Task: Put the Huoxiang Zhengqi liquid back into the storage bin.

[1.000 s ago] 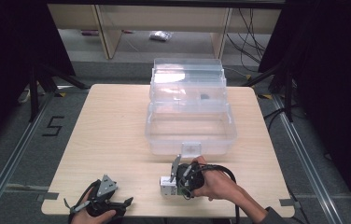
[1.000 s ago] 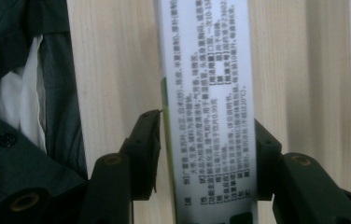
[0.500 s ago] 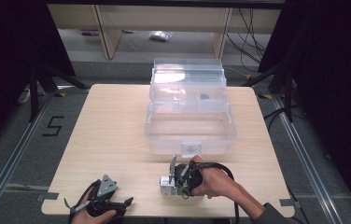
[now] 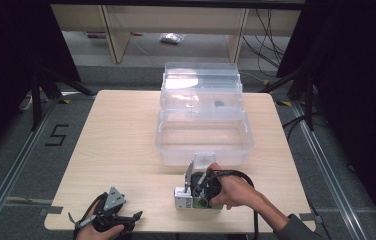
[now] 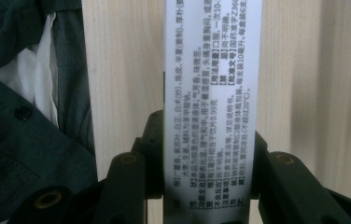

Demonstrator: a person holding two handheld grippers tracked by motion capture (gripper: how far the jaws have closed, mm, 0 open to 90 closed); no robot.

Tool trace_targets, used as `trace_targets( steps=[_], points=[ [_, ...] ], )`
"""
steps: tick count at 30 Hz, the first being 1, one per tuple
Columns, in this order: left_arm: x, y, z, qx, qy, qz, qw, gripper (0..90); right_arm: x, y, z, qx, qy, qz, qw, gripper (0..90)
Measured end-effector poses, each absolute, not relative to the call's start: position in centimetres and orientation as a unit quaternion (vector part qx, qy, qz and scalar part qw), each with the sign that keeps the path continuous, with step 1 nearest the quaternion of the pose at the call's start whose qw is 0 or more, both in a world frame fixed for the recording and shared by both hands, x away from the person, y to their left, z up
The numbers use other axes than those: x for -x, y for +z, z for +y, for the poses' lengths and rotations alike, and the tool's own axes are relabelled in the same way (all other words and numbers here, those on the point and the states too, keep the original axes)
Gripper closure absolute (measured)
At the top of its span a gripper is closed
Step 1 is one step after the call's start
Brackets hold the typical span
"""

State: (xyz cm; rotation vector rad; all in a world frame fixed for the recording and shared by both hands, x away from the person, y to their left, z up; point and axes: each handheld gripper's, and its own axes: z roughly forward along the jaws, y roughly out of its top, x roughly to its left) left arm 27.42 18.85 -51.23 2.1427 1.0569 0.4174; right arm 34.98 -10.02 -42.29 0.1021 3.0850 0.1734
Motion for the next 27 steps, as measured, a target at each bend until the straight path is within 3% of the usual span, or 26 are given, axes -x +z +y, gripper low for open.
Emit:
trace_targets(
  steps=[27],
  points=[
    [-27.5, -51.3, 18.9, -0.828, 0.163, 0.409, 0.348, 15.6, -37.1, -37.3, -15.4, -0.075, 0.086, 0.993, 0.040, 64.2]
  ],
)
